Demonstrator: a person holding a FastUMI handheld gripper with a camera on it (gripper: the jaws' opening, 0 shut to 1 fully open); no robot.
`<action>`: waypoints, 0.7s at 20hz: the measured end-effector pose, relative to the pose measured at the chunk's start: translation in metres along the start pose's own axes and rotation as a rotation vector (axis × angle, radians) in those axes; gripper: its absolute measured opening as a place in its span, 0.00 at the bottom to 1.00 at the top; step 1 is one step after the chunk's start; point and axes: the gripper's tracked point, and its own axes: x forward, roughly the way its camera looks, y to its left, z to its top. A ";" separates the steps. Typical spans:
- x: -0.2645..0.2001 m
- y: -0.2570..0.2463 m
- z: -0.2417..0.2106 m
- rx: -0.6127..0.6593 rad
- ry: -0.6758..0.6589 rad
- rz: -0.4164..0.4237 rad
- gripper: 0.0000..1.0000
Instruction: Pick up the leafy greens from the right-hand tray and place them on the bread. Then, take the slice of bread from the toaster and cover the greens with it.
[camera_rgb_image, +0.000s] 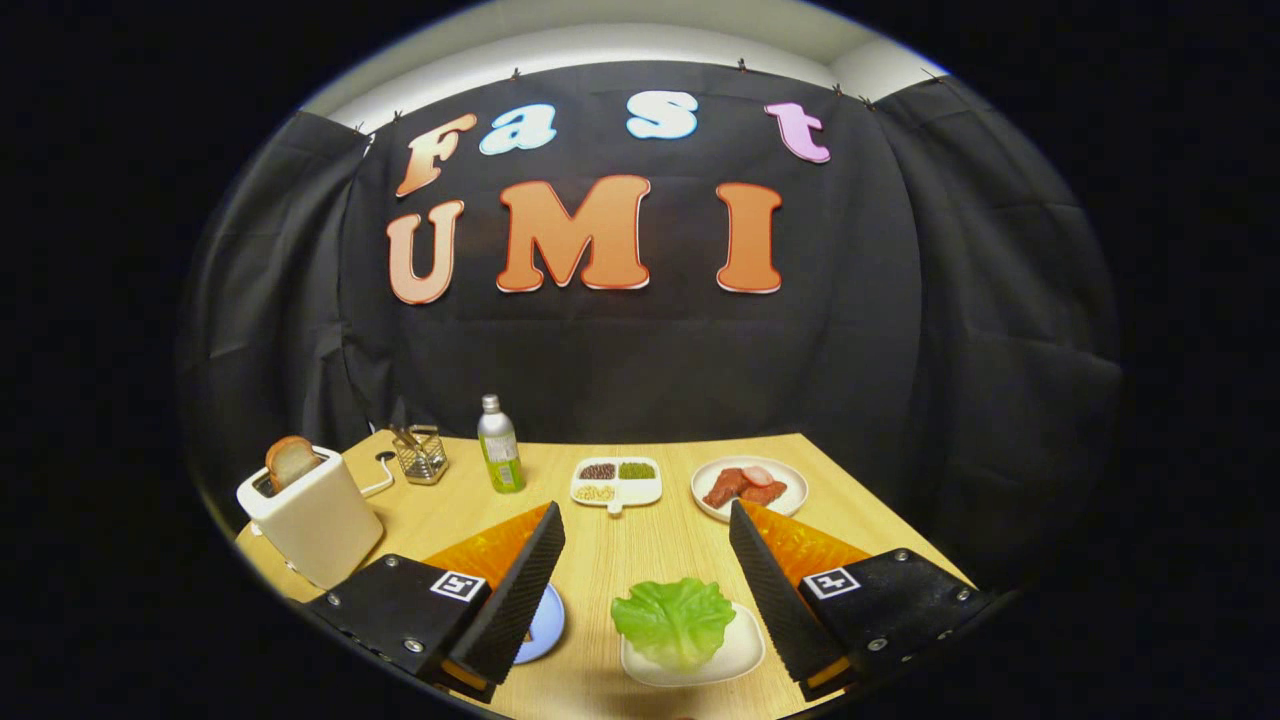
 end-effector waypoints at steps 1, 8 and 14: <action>0.005 -0.003 -0.012 0.001 0.022 0.002 0.99; 0.038 -0.026 -0.079 -0.033 0.138 0.006 0.99; 0.050 -0.033 -0.119 -0.052 0.224 0.044 1.00</action>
